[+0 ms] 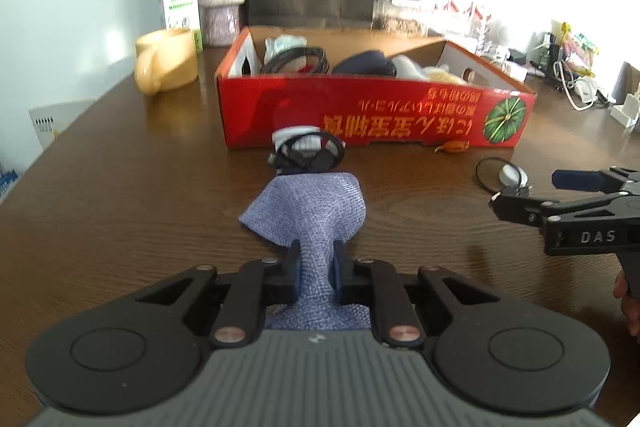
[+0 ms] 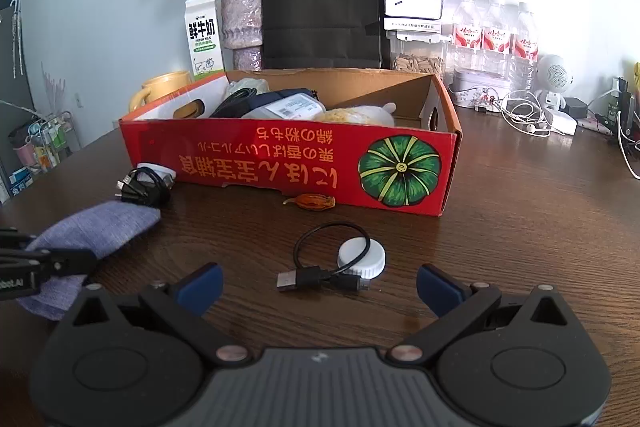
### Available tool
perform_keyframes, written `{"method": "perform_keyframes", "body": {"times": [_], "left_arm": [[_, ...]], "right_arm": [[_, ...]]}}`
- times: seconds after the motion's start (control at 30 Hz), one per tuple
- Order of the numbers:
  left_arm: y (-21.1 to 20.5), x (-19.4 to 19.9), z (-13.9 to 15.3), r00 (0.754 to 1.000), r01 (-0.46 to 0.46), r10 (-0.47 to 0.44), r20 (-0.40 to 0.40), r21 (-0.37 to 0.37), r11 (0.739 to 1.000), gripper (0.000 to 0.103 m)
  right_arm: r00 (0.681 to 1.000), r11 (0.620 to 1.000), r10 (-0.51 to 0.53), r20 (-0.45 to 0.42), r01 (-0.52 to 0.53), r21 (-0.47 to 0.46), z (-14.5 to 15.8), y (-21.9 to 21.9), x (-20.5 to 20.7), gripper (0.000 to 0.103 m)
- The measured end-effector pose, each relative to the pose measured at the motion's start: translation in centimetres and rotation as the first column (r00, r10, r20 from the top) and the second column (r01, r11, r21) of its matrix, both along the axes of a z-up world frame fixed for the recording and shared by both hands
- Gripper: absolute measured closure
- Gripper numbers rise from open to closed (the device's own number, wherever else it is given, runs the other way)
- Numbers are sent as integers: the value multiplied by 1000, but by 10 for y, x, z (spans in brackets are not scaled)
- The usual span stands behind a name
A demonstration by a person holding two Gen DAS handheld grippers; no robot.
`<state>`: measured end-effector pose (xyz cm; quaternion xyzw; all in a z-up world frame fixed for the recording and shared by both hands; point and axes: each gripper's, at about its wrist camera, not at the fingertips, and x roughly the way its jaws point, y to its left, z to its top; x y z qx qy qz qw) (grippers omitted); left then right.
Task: Organize objects
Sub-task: 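Grasp the blue-gray cloth with the left gripper while the right approaches the white puck charger, then grasp the black cable of the white puck charger with the right gripper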
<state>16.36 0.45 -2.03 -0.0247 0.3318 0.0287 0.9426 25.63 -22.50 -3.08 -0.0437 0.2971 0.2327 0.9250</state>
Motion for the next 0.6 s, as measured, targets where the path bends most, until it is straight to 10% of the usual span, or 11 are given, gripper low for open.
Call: {"method": "perform_keyframes", "body": {"times": [0.6], "left_arm": [[11,-15,20,997,25,-21,79,-48,999,88]], "right_arm": [[999,998,36,-23,-37,-60,-4,21,8,38]]}}
